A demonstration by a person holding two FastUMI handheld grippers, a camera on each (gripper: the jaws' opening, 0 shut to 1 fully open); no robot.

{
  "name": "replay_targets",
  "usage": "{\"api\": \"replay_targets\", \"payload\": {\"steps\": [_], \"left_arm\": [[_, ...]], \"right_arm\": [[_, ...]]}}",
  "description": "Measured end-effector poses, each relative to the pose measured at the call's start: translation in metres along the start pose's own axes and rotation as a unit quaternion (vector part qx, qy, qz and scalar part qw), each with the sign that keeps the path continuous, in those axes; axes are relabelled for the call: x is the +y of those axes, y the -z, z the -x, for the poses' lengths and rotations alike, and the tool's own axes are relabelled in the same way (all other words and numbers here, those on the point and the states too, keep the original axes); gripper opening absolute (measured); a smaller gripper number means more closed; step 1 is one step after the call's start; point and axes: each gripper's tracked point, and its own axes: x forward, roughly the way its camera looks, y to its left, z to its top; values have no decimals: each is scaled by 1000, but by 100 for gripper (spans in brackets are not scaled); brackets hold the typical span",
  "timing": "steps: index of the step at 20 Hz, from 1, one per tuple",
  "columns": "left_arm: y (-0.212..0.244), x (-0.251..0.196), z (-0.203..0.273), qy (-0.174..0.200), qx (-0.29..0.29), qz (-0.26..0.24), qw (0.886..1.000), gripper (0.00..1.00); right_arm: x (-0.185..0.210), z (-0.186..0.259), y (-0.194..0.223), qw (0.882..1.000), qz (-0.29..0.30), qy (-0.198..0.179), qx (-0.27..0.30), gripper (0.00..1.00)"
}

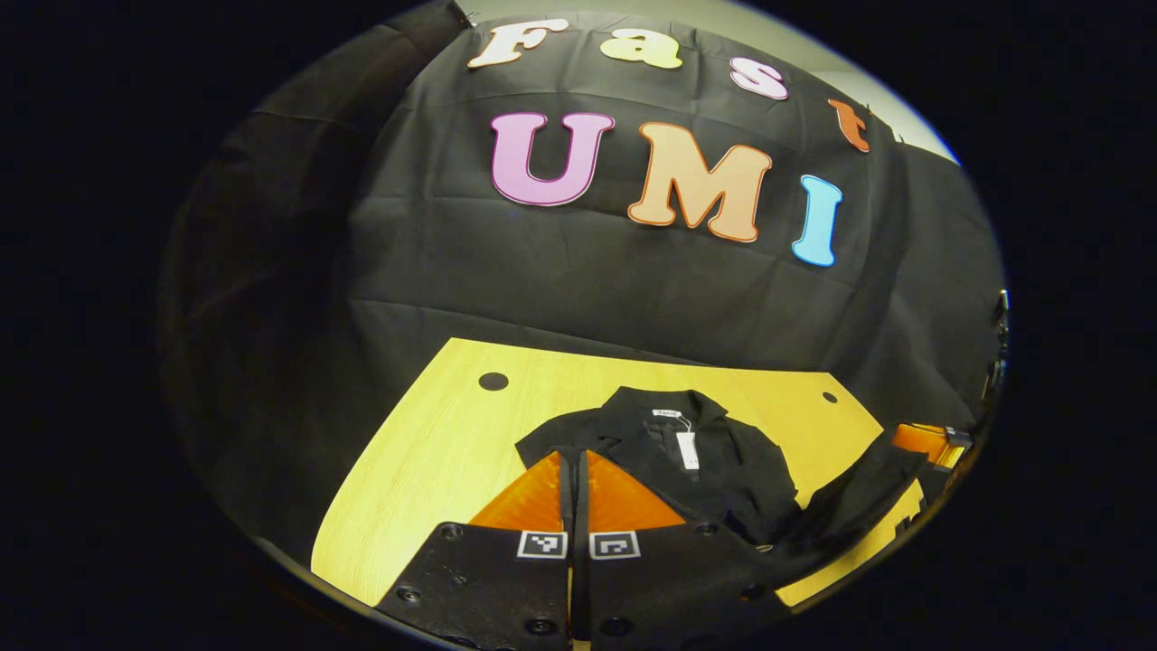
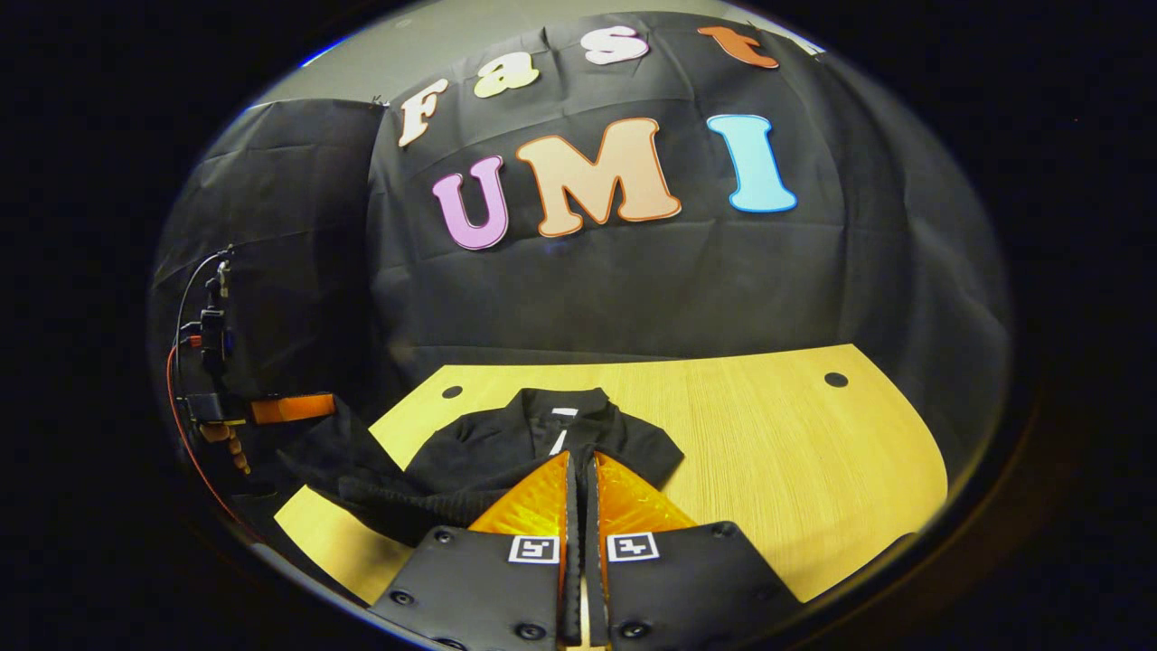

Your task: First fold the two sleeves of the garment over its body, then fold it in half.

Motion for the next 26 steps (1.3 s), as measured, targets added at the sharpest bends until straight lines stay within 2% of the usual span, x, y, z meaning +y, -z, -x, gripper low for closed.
{"api": "replay_targets", "payload": {"steps": [8,10,11,12,13,15,16,19,22,26], "left_arm": [[4,26,-68,1,38,1,999,0],[2,34,-84,-3,41,-12,999,0],[-2,39,-91,-15,35,-21,999,0],[-12,54,-98,-50,20,-35,998,0],[-19,65,-102,-76,0,-47,996,5],[-44,64,-99,-84,-43,-55,994,99],[-55,58,-96,-79,-60,-54,994,94],[-67,43,-76,-66,-85,-49,993,95],[-89,24,-33,-61,-134,-53,988,96],[-106,-3,36,-67,-188,-77,977,96]], "right_arm": [[-20,-58,-14,998,-22,49,18,5],[-25,-73,-19,997,-26,63,20,5],[-28,-84,-22,997,-31,70,20,5],[-31,-91,-24,996,-39,82,25,9],[-31,-94,-27,995,-48,89,15,36],[-31,-94,-44,993,-49,106,-17,91],[-31,-85,-50,992,-40,113,-30,98],[-27,-58,-58,989,-5,130,-65,98],[-14,-13,-76,984,21,130,-122,98],[8,56,-80,977,44,105,-183,94]]}}
